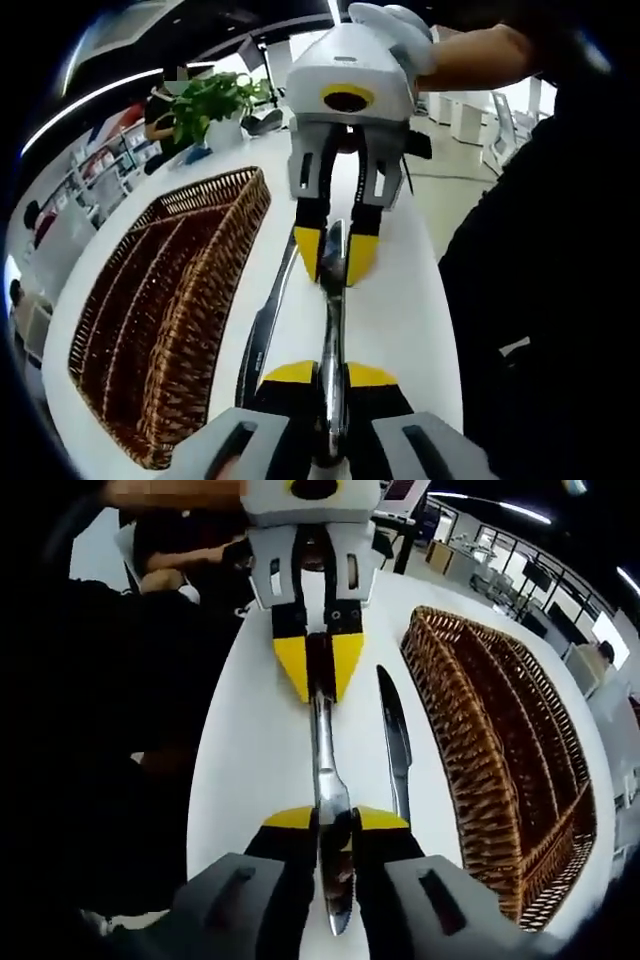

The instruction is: Arrange the knives, forks, and spoons in their matching storage slots by inserting each utensil handle-first until every utensil is classified and aligned in the correct compartment

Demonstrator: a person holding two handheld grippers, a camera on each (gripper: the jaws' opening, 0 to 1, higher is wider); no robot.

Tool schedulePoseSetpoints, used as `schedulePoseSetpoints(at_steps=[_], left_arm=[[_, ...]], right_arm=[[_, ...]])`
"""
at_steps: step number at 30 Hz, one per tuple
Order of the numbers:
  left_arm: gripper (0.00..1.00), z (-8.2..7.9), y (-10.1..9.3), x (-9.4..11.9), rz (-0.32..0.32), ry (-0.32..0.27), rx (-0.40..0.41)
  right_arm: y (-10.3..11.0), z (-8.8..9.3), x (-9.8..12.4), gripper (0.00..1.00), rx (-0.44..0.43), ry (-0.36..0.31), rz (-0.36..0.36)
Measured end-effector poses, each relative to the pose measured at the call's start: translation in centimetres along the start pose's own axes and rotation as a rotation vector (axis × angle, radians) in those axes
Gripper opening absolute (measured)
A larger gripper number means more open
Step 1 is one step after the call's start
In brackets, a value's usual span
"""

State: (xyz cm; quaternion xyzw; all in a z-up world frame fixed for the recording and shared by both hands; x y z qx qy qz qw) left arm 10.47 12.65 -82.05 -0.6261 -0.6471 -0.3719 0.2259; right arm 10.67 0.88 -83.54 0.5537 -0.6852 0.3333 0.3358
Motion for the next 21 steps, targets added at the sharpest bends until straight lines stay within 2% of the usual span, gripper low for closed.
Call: schedulePoseSetpoints(at_steps=[3, 16, 21], left_arm=[[0.07, 0.08, 0.02, 0.04, 0.002, -0.002, 0.009], [0.08, 0.68, -0.23, -0.89, -0.028, 0.044, 0.014], [0.16, 0.37, 0.25, -0.82, -0.051, 0.03, -0.001]], right_arm=[[0.11, -0.09, -0.08, 0.12, 0.028, 0.001, 0.007], [-0.06, -0.16, -0.17, 0.09, -0.052, 0.015, -0.053], [-0.01, -0.1, -0.18, 0.09, -0.278, 0.021, -0.143]])
Point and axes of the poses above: the point that each gripper's makers call its tool centre point, and the gripper's own axes: x roughly backward along the fingers, y roughly to its left, z roughly out of its underside, the point moved 5 cm from there along x, roughly backward along the fingers, and after that the axes turned 8 degrees about -x, right-handed, at the moved point
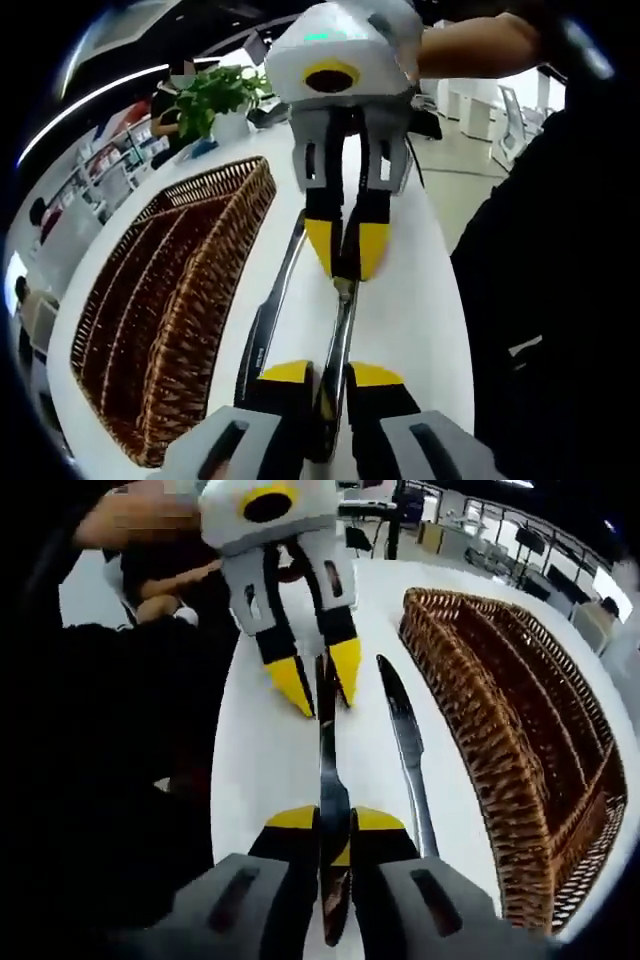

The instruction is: Arrange the knives, forks, and spoons in their matching storage slots by inserting each utensil handle-first until every utensil is classified and aligned in the correct compartment

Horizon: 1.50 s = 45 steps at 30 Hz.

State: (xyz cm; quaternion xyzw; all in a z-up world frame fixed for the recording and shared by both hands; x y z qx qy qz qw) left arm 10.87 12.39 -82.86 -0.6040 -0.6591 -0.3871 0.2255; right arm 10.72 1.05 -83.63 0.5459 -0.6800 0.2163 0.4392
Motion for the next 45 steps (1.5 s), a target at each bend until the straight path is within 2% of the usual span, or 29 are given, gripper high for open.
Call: schedulePoseSetpoints(at_steps=[6, 8, 10, 14, 21, 24, 25, 26, 27, 28, 30, 35, 36, 37, 38, 41, 44, 45], left_arm=[[0.16, 0.1, 0.0, 0.1, -0.004, 0.028, -0.051], [0.16, 0.2, 0.0, 0.0, -0.008, 0.04, -0.067], [0.15, 0.5, 0.3, -0.2, -0.025, 0.077, -0.108], [0.13, 0.1, 0.8, -0.4, -0.045, 0.075, -0.132], [0.07, -0.3, 0.2, -0.7, -0.008, 0.111, -0.207], [0.06, -0.2, 0.4, -0.7, -0.007, 0.125, -0.174], [0.03, -0.2, 0.4, -0.7, -0.002, 0.124, -0.156], [0.02, -0.6, 0.2, -0.6, 0.009, 0.086, -0.125], [0.02, -0.4, -0.1, -0.5, 0.051, 0.091, -0.092], [0.01, -0.3, 0.2, -0.4, 0.034, 0.098, -0.097], [0.01, -0.2, 0.3, -0.4, 0.029, 0.098, -0.108], [0.0, -0.1, 0.4, -0.4, 0.033, 0.096, -0.093], [0.0, -0.1, 0.3, -0.4, 0.035, 0.094, -0.093], [0.0, -0.1, 0.4, -0.3, 0.035, 0.098, -0.091], [0.0, -0.1, 0.4, -0.3, 0.036, 0.097, -0.087], [0.02, 0.0, 0.3, -0.3, 0.042, 0.088, -0.024], [0.04, 0.2, 0.5, -0.3, 0.022, 0.095, -0.026], [0.06, 0.7, 0.4, -0.4, 0.024, 0.118, -0.051]], right_arm=[[-0.6, 0.2, 0.4, 0.09, -0.152, -0.002, -0.069], [-0.9, 0.3, 0.5, 0.09, -0.147, -0.004, -0.076], [-0.6, 0.3, 0.5, 0.09, -0.133, -0.003, -0.08], [-0.6, 0.4, 0.5, 0.09, -0.102, 0.0, -0.081], [-0.7, 0.5, 0.7, 0.09, -0.127, -0.01, -0.104], [-0.6, 0.4, 0.5, 0.09, -0.092, -0.007, -0.085], [-0.6, 0.4, 0.5, 0.05, -0.068, -0.007, -0.074], [-0.6, 0.4, 0.4, 0.01, -0.056, -0.007, -0.07], [-1.5, 0.2, 0.8, 0.01, -0.016, -0.037, 0.029], [-1.5, 0.4, 0.6, 0.01, 0.059, -0.023, 0.031], [-0.7, 0.2, 0.6, 0.01, 0.058, -0.012, -0.003], [-0.6, 0.0, 0.1, 0.0, 0.317, 0.049, 0.101], [-0.4, -0.5, -0.1, 0.0, 0.368, 0.027, 0.102], [-0.4, -0.2, 0.0, 0.0, 0.298, 0.037, 0.099], [-0.5, -0.3, 0.1, 0.0, 0.285, 0.039, 0.101], [-0.8, -0.3, 0.1, 0.0, 0.307, 0.025, 0.092], [-0.7, -0.4, 0.1, 0.0, 0.288, 0.015, 0.094], [-0.5, -0.5, 0.2, 0.0, 0.285, 0.012, 0.091]])
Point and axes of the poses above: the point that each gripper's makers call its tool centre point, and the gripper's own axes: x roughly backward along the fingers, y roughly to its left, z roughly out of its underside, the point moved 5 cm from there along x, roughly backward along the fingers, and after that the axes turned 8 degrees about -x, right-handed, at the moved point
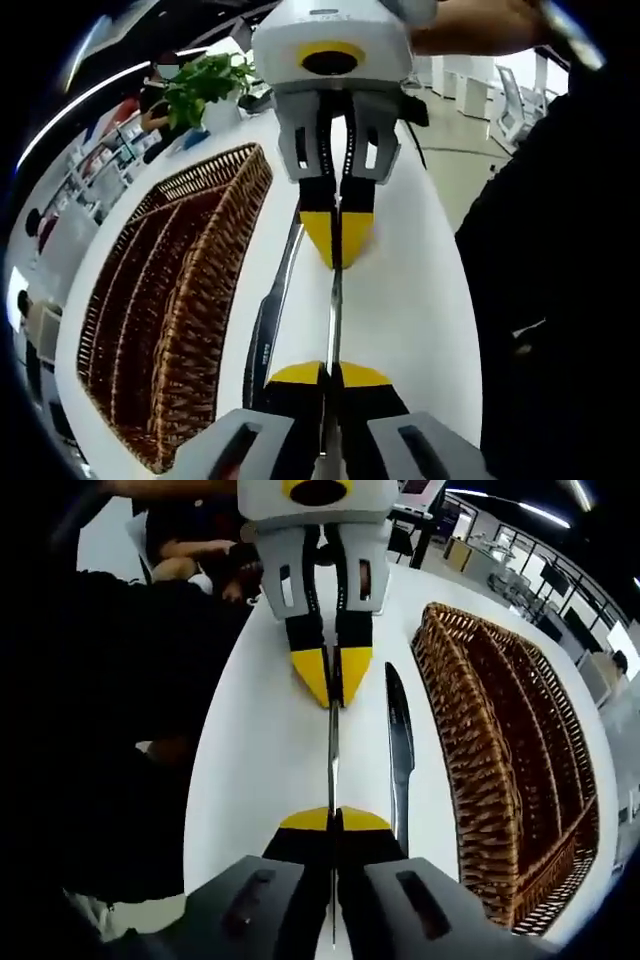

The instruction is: Arrange the knives, forks, and spoons in their matching storage slots by inserting each utensil handle-first until every utensil is classified and aligned in the correct compartment

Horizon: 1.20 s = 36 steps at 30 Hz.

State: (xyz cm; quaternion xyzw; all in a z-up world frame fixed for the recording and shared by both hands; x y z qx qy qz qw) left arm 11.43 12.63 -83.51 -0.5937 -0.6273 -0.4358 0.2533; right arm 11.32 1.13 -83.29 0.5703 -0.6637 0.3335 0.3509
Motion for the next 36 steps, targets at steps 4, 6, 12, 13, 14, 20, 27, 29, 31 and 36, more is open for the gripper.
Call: schedulePoseSetpoints(at_steps=[4, 6, 12, 13, 14, 20, 27, 29, 31, 36], left_arm=[[0.12, 0.2, 0.5, -0.1, -0.011, -0.042, 0.033], [0.12, 0.2, 0.5, -0.1, -0.015, -0.046, 0.028], [0.12, -0.1, 0.4, 0.0, -0.02, -0.039, -0.008], [0.08, 0.0, 0.3, 0.0, -0.022, -0.032, -0.022], [0.03, 0.3, 0.5, -0.1, -0.033, -0.009, -0.049], [0.02, -0.5, -0.5, 0.8, -0.026, -0.028, -0.032], [0.03, -0.5, -0.1, 0.9, -0.048, 0.003, -0.035], [0.03, -0.4, 0.1, 1.0, -0.057, 0.0, -0.025], [0.03, -0.5, 0.2, 1.1, -0.067, -0.002, -0.026], [0.01, -0.9, 0.0, 1.6, -0.048, 0.003, -0.04]], right_arm=[[0.5, -0.4, 0.3, 0.0, 0.028, -0.012, -0.011], [0.4, -0.6, 0.4, 0.0, 0.022, -0.021, -0.008], [0.2, -1.1, 0.8, 0.0, 0.007, -0.037, 0.007], [0.3, -1.3, 1.0, 0.0, 0.013, -0.041, 0.006], [0.3, -1.4, 1.1, 0.0, 0.02, -0.04, 0.008], [0.4, -1.7, 1.5, 0.0, 0.069, -0.029, 0.032], [0.4, -2.1, 2.1, 0.0, 0.067, -0.062, 0.049], [0.4, -2.2, 2.2, 0.0, 0.072, -0.067, 0.058], [0.5, -2.4, 2.5, 0.0, 0.074, -0.072, 0.065], [0.6, -2.4, 2.7, 0.0, 0.082, -0.082, 0.077]])
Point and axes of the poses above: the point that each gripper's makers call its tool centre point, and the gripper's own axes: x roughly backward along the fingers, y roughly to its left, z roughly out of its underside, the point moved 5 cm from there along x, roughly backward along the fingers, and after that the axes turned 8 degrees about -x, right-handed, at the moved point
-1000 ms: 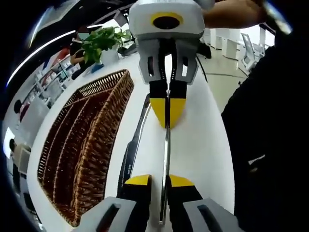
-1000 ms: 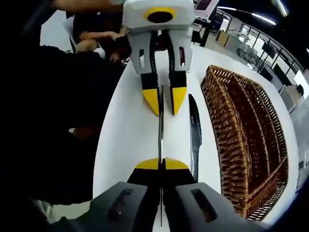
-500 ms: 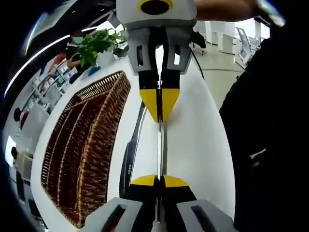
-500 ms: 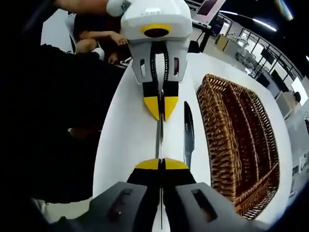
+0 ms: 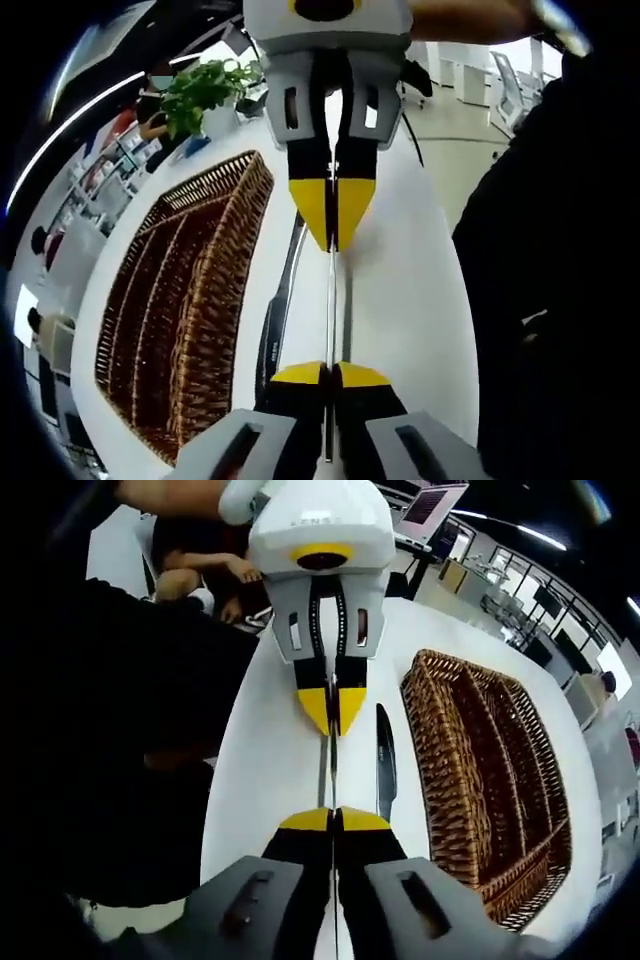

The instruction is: Arrange the knives, forks, and spoons in their matching storage slots by inserting each utensil handle-first until every utensil is classified and aligned in the correct compartment

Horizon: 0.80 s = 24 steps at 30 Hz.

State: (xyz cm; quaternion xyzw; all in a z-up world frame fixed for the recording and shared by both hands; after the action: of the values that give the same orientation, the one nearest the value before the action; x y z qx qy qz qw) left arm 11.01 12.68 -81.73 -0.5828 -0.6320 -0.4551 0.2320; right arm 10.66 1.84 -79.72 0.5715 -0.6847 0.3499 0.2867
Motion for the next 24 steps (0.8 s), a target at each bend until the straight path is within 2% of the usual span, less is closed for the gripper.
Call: schedulePoseSetpoints(at_steps=[4, 7, 12, 15, 19, 22, 24], left_arm=[[0.01, -0.3, 0.2, 0.7, -0.01, -0.027, 0.017], [0.01, -0.4, 0.2, 1.0, -0.009, -0.027, 0.014], [0.01, -0.4, 0.1, 1.2, -0.004, 0.0, -0.003], [0.01, -0.9, 0.2, 1.8, 0.011, -0.014, 0.03], [0.01, -1.0, 0.8, 2.8, -0.018, -0.01, 0.016], [0.01, -1.0, 1.3, 3.4, -0.023, 0.005, 0.01], [0.01, -1.2, 1.4, 3.8, -0.021, 0.019, -0.002]], right_arm=[[-0.3, -0.1, 0.6, 0.02, 0.008, -0.042, 0.018], [-1.2, -0.4, 1.6, 0.18, -0.047, -0.094, 0.081], [-1.7, -0.9, 4.0, 0.46, -0.172, -0.182, 0.129], [-2.4, 0.5, 5.6, 0.67, -0.214, -0.198, 0.236], [-2.2, 2.8, 7.4, 0.9, -0.316, -0.233, 0.314], [-2.3, 4.4, 9.2, 0.99, -0.415, -0.275, 0.395], [-2.3, 5.2, 10.2, 0.99, -0.47, -0.314, 0.42]])
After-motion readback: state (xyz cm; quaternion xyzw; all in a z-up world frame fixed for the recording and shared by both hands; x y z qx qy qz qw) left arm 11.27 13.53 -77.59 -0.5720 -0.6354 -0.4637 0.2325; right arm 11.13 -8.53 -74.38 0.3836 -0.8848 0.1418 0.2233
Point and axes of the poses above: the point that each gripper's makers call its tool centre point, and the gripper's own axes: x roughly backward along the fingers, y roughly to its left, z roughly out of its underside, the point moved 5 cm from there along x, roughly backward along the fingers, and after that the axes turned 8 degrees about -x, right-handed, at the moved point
